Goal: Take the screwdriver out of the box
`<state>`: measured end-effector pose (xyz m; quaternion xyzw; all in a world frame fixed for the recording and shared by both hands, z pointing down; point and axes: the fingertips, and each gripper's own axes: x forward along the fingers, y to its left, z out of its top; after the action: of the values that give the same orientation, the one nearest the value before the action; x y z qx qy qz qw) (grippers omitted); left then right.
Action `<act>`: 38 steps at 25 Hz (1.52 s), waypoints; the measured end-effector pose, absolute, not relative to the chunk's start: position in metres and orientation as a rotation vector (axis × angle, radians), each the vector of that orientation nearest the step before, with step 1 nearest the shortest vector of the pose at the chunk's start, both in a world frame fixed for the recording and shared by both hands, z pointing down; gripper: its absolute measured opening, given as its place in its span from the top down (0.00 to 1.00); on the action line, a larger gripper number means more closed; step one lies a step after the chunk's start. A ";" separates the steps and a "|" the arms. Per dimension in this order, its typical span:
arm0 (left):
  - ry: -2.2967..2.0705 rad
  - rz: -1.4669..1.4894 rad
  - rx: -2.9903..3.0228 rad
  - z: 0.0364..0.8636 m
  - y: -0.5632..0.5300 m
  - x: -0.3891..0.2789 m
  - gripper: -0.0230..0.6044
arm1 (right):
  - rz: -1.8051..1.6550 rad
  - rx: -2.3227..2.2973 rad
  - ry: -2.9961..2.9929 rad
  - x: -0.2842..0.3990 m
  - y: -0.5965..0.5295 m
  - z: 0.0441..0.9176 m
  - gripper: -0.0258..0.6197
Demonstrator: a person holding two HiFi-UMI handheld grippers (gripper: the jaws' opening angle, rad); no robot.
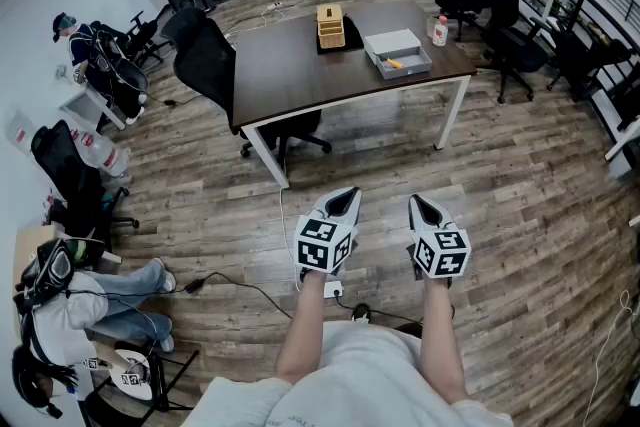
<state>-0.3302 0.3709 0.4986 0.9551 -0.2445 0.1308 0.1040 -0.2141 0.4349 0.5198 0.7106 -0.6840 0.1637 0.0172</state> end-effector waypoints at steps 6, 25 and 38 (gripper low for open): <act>-0.594 0.531 2.855 0.514 0.381 -0.323 0.88 | 0.516 2.232 -2.096 -0.217 0.428 0.522 0.96; -0.719 0.225 2.768 0.502 0.331 -0.346 0.88 | 0.486 2.227 -2.171 -0.211 0.410 0.513 0.96; -0.813 0.283 2.743 0.517 0.248 -0.287 0.88 | 0.547 2.093 -2.243 -0.147 0.313 0.537 0.96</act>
<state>-0.2874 0.2484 0.5166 0.9457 -0.2803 0.0976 0.1327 -0.1472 0.3133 0.5366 0.6714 -0.7199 0.1756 0.0127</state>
